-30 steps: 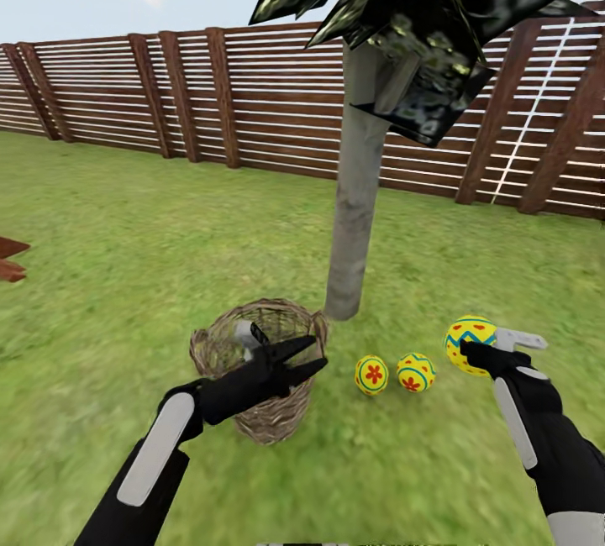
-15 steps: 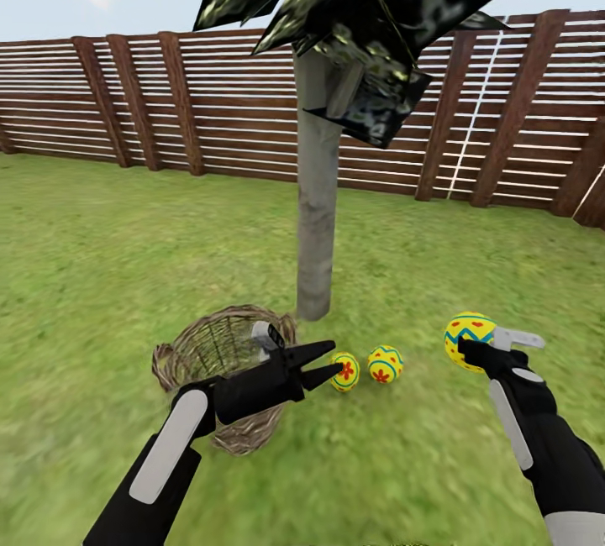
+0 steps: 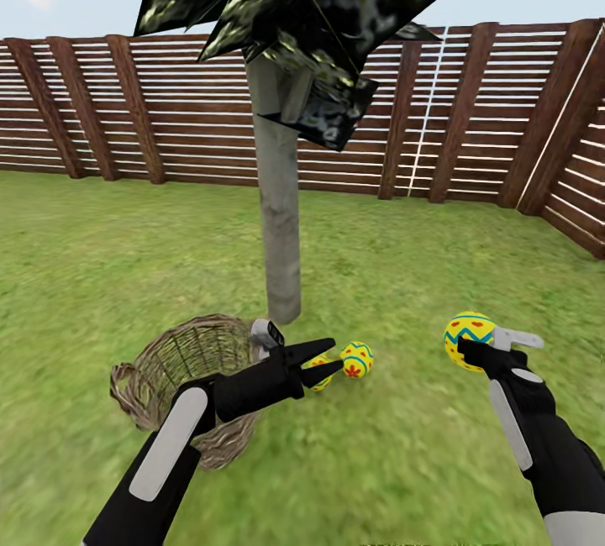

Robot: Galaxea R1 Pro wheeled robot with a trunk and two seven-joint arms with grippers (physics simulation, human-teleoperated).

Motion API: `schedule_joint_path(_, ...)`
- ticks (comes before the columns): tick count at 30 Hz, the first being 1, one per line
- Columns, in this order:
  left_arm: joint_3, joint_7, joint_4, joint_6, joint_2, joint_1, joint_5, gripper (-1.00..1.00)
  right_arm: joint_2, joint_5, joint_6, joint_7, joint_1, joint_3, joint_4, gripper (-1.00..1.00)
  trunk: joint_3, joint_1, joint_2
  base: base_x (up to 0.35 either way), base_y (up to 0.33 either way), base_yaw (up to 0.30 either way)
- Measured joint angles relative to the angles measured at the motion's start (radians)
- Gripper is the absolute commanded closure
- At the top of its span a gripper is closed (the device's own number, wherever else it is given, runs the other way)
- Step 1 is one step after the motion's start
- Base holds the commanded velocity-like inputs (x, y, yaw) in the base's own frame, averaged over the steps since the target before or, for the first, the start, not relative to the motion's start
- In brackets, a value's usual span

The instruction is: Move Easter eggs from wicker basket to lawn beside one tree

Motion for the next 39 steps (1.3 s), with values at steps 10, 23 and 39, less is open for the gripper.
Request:
schedule_joint_path(10, 0.0, 0.0, 0.0, 0.001, 0.001, 0.0, 0.0, -1.0, -0.002, -0.001, 0.0, 0.001, 0.0, 0.003, 0.024, 1.0, 0.005, 0.0, 0.0, 0.0, -0.008, -0.105)
schedule_joint_path(23, 0.0, 0.001, 0.0, 0.0, 0.004, 0.0, 0.0, -1.0, 0.002, 0.087, -0.11, 0.0, 0.0, 0.037, 0.05, 1.0, 0.005, 0.0, 0.0, 0.077, -0.293, 0.053)
schedule_joint_path(39, 0.0, 0.003, 0.002, -0.002, 0.005, 0.001, 0.0, -1.0, 0.002, 0.087, -0.114, -0.003, 0.0, 0.076, 0.075, 1.0, 0.005, 0.0, 0.0, 0.299, -0.163, 0.289)
